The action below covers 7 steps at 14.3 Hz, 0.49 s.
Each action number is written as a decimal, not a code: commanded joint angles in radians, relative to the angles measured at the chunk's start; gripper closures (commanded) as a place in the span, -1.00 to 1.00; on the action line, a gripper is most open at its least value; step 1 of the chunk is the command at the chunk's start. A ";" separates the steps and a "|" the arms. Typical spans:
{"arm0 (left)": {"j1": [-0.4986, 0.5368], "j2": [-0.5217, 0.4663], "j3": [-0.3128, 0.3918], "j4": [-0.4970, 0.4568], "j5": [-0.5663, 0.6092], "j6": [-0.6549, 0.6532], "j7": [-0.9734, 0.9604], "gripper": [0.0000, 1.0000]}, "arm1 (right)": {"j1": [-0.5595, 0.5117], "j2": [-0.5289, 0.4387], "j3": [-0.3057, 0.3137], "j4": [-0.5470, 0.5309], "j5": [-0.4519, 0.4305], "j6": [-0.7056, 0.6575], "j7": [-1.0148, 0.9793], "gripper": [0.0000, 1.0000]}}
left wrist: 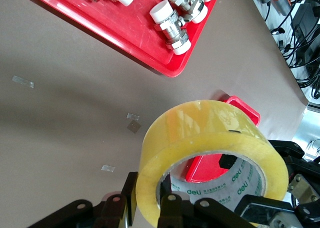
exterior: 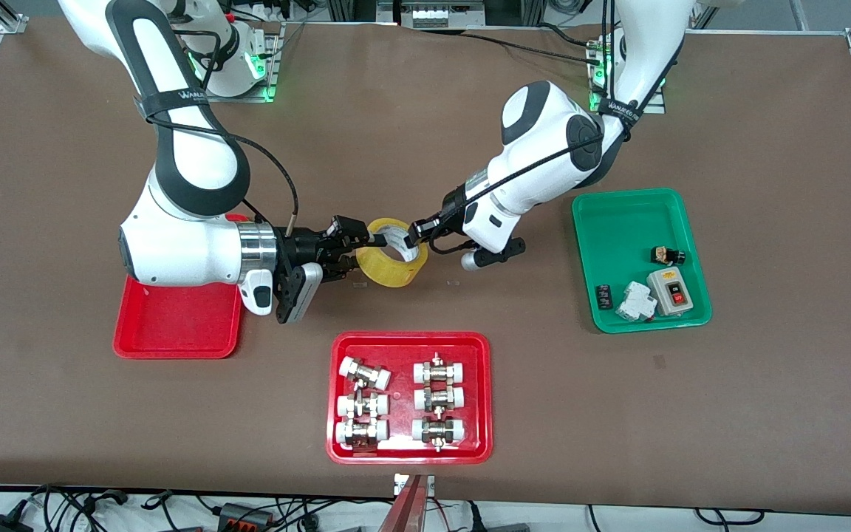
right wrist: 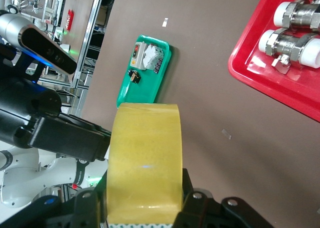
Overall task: Left arm passes tape to right arm into tray
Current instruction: 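Close the right gripper on the tape held by the left gripper, then lower the tape into the empty red tray while the left gripper withdraws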
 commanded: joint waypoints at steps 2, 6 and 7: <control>0.004 -0.003 0.011 0.021 -0.003 -0.003 0.029 -0.99 | -0.004 0.018 0.000 0.023 0.014 -0.003 -0.041 0.10; 0.057 -0.021 0.010 0.039 0.025 -0.116 0.052 -1.00 | -0.004 0.018 -0.002 0.023 0.012 -0.003 -0.041 0.10; 0.090 -0.043 0.010 0.050 0.025 -0.191 0.052 -1.00 | -0.002 0.018 -0.002 0.023 0.009 -0.003 -0.041 0.10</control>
